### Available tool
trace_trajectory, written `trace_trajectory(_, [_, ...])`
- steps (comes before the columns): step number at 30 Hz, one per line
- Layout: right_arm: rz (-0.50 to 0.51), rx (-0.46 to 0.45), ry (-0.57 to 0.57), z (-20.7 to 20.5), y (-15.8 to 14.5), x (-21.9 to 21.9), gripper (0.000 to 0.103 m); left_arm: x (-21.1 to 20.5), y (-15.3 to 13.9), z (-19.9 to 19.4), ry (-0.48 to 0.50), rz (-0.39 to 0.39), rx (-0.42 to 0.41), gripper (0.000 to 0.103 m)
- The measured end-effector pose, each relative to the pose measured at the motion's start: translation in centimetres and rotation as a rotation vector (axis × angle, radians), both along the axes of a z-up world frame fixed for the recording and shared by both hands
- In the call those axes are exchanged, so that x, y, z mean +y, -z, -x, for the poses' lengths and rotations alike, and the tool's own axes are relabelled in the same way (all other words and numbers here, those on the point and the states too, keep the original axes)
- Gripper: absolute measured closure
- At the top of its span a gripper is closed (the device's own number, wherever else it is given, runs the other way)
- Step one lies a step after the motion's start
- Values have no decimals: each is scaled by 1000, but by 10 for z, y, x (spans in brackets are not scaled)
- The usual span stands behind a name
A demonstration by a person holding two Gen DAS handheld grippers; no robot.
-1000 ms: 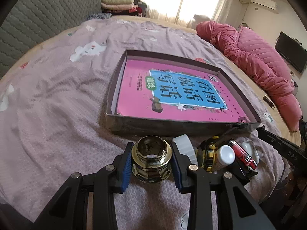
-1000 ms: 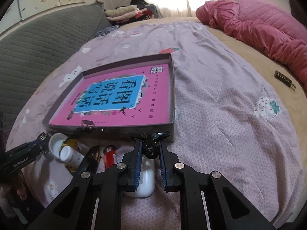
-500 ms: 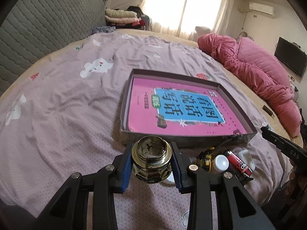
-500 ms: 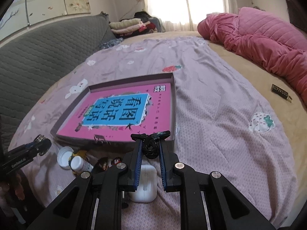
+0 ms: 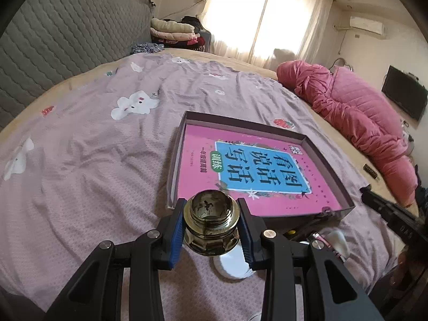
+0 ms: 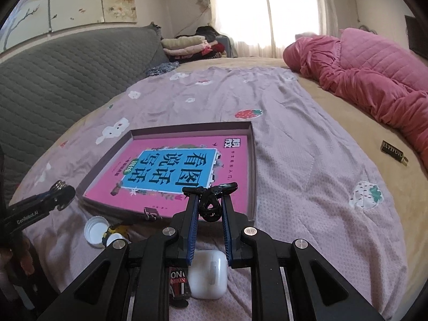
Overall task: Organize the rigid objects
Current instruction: 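Lift the brass fitting with the left tool and carry it over the tray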
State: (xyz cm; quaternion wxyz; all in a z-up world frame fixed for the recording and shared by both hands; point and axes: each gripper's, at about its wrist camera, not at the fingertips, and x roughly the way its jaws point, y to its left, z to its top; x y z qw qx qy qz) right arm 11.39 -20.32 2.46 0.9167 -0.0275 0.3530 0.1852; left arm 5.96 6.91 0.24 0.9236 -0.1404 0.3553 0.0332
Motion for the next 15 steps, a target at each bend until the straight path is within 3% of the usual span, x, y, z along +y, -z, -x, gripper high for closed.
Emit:
trace_trajectory(8, [-10, 15, -5, -16, 2, 8, 86, -9, -8, -14, 5, -66, 8, 67])
trace_trajectory(15, [52, 9, -60, -30, 7, 22, 86, -17, -15, -40, 14, -75, 33, 67])
